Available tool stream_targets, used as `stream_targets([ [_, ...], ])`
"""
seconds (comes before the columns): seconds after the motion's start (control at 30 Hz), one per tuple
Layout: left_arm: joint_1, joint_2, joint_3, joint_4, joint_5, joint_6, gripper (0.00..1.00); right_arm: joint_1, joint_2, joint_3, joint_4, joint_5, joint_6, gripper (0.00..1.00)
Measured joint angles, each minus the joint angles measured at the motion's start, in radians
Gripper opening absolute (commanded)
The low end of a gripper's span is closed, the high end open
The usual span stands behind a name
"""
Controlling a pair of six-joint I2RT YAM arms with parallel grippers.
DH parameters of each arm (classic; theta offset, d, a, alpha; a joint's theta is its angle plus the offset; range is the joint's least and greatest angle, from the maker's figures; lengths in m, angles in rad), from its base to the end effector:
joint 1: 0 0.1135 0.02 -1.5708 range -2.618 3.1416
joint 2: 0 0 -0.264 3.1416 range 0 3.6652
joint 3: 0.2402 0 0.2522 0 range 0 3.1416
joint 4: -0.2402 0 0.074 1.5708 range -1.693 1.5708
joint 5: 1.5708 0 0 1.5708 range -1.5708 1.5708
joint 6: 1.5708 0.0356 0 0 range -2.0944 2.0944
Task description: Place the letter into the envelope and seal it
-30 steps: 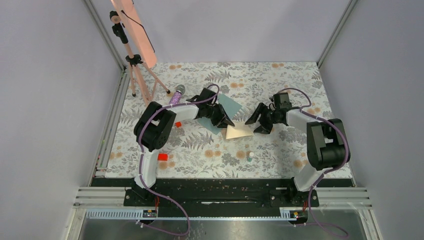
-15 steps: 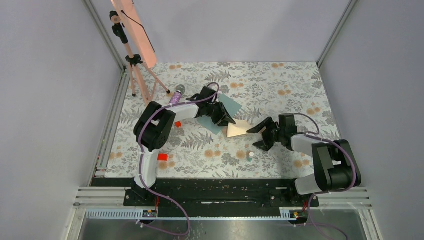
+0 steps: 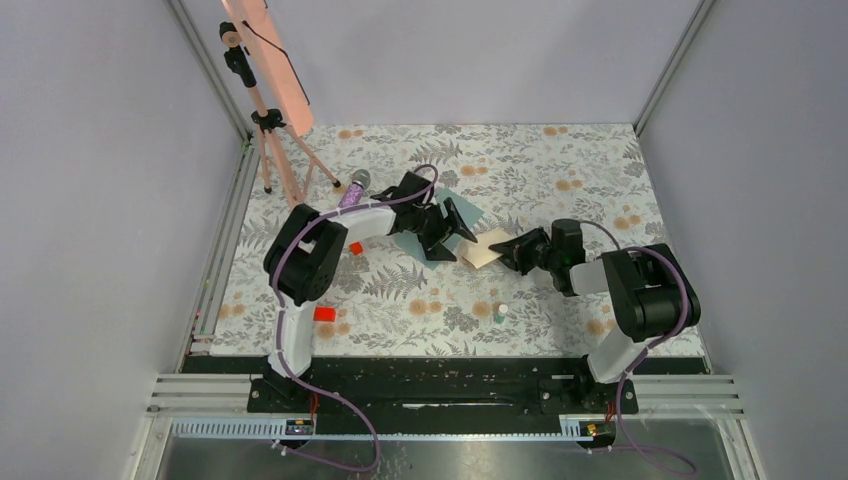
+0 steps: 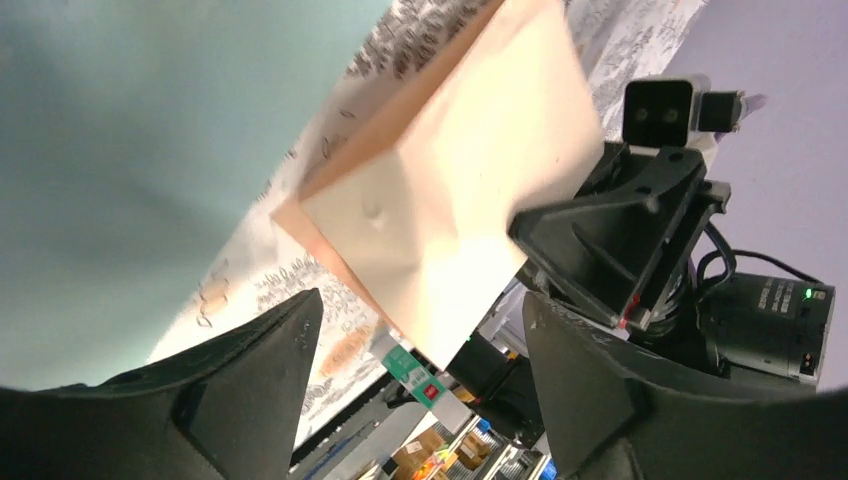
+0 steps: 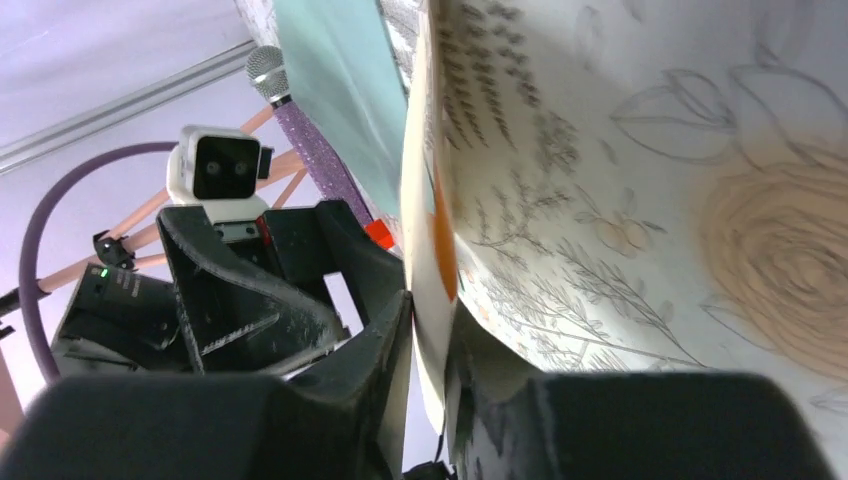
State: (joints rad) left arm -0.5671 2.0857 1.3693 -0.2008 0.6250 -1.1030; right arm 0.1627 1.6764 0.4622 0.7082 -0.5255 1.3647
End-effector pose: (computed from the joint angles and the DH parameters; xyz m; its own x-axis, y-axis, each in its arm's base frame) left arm 0.3571 -0.2522 0.1460 -0.9586 -0.2476 0.1404 -0.2659 0.6029 -0.7522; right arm 0.2746 0.0632 0.1166 -0.6589 0.7500 0.0590 0.3509 0.2370 0.9059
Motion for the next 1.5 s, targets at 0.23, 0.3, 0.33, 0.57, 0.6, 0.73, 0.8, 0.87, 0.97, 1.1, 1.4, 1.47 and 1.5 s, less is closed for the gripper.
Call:
stream_targets([
  [0.23,0.006,-0.124,0.0,-0.069,0.0,0.059,0.75,-0.016,-0.009,0.117,-0.127,-0.017,-0.104,0.0],
  [0.3,0.012,-0.165,0.0,-0.073,0.003,0.081,0.78,-0.027,-0.021,0.131,-0.158,-0.035,-0.13,0.0],
  [0.33,0.016,-0.183,0.001,-0.076,0.008,0.096,0.79,-0.032,-0.031,0.137,-0.17,-0.049,-0.143,0.0],
  [0.57,0.108,-0.226,0.011,-0.09,0.169,0.272,0.86,-0.043,-0.159,0.165,-0.13,-0.238,-0.227,0.0],
  [0.6,0.123,-0.226,0.014,-0.096,0.197,0.299,0.86,-0.043,-0.176,0.17,-0.111,-0.265,-0.235,0.0],
  [0.73,0.169,-0.226,0.042,-0.14,0.272,0.397,0.86,-0.043,-0.217,0.182,0.01,-0.357,-0.241,0.0],
  [0.8,0.169,-0.228,0.042,-0.115,0.307,0.403,0.86,-0.043,-0.216,0.182,0.072,-0.385,-0.22,0.0],
  [0.87,0.163,-0.235,0.021,-0.05,0.344,0.385,0.86,-0.043,-0.204,0.182,0.162,-0.419,-0.177,0.0],
  [0.97,0.156,-0.259,-0.043,0.089,0.401,0.316,0.85,-0.043,-0.156,0.188,0.318,-0.47,-0.082,0.0],
  [1.1,0.154,-0.264,-0.099,0.284,0.444,0.192,0.84,-0.043,-0.051,0.211,0.538,-0.524,0.083,0.0],
  [1.4,0.106,-0.258,-0.083,0.471,0.458,0.054,0.59,-0.043,-0.02,0.212,0.652,-0.56,0.182,0.0],
  [1.47,0.093,-0.247,-0.064,0.478,0.46,0.045,0.54,-0.043,-0.02,0.212,0.646,-0.564,0.176,0.0],
  [1.5,0.085,-0.24,-0.053,0.481,0.462,0.043,0.46,-0.043,-0.02,0.212,0.633,-0.567,0.167,0.0],
])
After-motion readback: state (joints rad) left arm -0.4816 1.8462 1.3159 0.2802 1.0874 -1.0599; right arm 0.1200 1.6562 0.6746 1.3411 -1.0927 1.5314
